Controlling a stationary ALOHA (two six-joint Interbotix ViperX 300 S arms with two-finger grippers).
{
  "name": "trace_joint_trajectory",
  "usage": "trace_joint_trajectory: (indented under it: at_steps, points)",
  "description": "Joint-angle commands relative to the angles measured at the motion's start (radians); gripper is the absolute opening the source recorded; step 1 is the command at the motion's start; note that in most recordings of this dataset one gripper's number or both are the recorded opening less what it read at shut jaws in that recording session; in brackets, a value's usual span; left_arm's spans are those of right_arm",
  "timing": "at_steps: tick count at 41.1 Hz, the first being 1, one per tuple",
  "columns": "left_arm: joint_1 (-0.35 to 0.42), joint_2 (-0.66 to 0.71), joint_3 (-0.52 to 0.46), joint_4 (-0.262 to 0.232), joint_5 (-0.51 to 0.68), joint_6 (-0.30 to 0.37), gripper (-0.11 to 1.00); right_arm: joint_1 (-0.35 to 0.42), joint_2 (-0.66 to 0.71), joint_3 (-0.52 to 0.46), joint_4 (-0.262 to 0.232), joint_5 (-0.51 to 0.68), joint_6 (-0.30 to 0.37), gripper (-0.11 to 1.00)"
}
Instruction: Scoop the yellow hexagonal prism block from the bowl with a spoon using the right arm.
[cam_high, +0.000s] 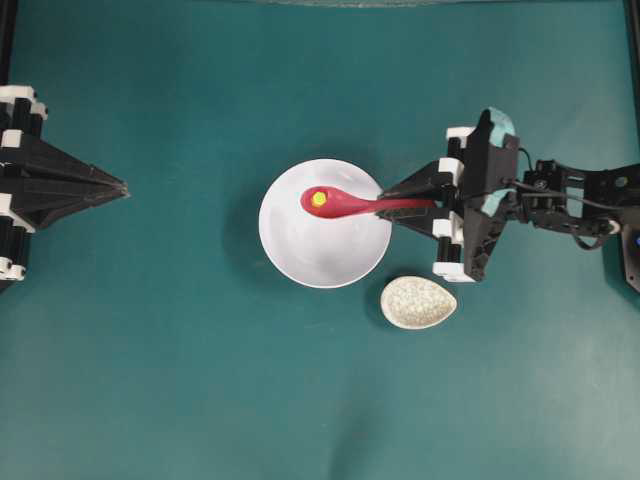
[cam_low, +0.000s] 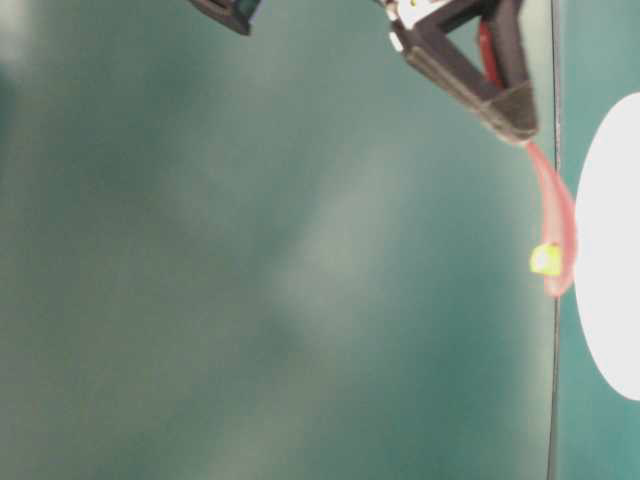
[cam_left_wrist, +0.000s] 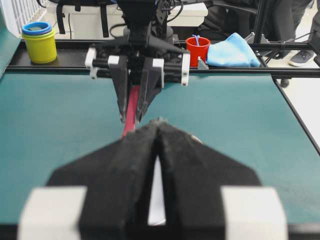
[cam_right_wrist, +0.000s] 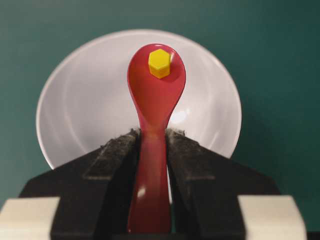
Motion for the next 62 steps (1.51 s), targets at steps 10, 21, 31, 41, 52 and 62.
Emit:
trace_joint_trajectory:
  at_steps: [10, 21, 31, 41, 52, 62]
  points:
    - [0.002, 0.005, -0.032, 0.003, -0.006, 0.000, 0.03, -0.020, -0.124, -0.023, -0.002, 0.048, -0.038, 0.25]
    - [0.002, 0.005, -0.032, 0.003, -0.011, -0.002, 0.03, -0.044, -0.170, -0.061, -0.002, 0.135, -0.058, 0.25]
    - [0.002, 0.005, -0.032, 0.003, -0.011, -0.002, 0.03, -0.044, -0.170, -0.077, -0.003, 0.153, -0.060, 0.25]
    - [0.002, 0.005, -0.032, 0.003, -0.006, 0.000, 0.03, -0.044, -0.169, -0.075, -0.003, 0.153, -0.063, 0.25]
    - [0.002, 0.006, -0.032, 0.003, -0.002, 0.000, 0.03, -0.044, -0.170, -0.075, -0.003, 0.153, -0.064, 0.25]
    - [0.002, 0.005, -0.034, 0.003, 0.015, -0.012, 0.03, -0.044, -0.170, -0.077, -0.005, 0.153, -0.064, 0.25]
